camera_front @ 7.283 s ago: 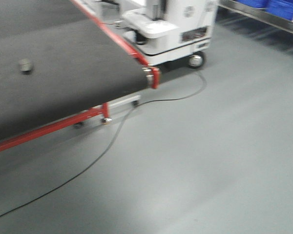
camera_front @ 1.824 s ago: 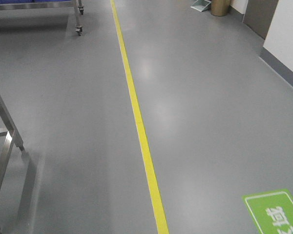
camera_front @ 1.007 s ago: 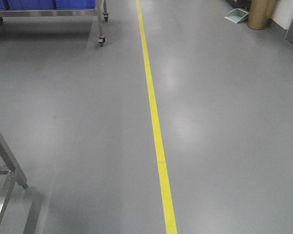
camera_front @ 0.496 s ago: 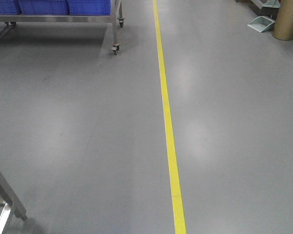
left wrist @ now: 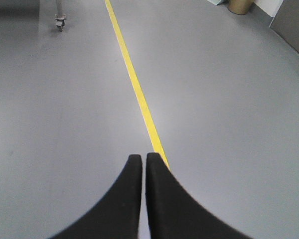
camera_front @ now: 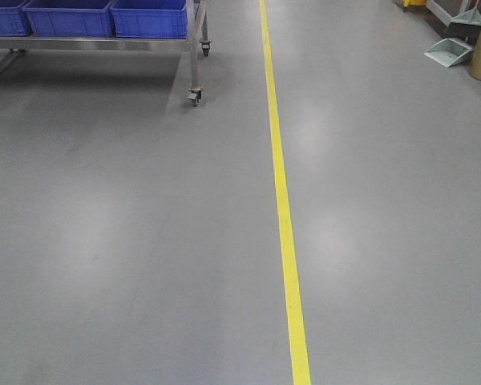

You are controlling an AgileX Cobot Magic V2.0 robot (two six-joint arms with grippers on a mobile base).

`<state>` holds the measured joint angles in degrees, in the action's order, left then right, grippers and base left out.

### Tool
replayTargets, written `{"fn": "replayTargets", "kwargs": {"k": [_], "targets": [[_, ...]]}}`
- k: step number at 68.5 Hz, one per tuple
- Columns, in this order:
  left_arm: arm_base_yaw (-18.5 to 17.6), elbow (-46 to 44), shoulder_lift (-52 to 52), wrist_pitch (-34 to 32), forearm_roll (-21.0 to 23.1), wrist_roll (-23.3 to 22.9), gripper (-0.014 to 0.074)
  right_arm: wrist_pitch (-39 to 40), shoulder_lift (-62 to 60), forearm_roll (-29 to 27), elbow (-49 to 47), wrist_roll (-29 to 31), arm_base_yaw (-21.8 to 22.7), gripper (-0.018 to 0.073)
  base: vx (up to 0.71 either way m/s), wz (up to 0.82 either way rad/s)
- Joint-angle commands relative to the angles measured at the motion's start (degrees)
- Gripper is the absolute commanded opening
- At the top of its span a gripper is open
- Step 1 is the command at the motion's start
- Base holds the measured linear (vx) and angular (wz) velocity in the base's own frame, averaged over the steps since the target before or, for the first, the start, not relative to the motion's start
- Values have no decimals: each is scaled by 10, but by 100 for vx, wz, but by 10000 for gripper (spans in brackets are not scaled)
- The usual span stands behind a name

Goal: Move and align brake pads A on conveyor
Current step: 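Drive along the yellow floor line past the green floor sign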

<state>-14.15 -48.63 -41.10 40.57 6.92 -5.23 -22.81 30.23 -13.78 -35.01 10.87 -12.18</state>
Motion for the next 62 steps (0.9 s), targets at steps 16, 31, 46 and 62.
{"fn": "replayTargets", "kwargs": {"k": [16, 31, 46, 62], "targets": [[-3, -17, -2, -36, 4, 0, -6, 39, 3, -1, -14, 4, 2, -3, 41, 0], [-3, -17, -2, -36, 4, 0, -6, 39, 3, -1, -14, 4, 2, -3, 37, -1], [-3, -17, -2, -36, 4, 0, -6, 39, 3, -1, -14, 4, 2, -3, 34, 0], [-3, -17, -2, -36, 4, 0, -6, 39, 3, -1, -14, 4, 2, -3, 28, 3]]}}
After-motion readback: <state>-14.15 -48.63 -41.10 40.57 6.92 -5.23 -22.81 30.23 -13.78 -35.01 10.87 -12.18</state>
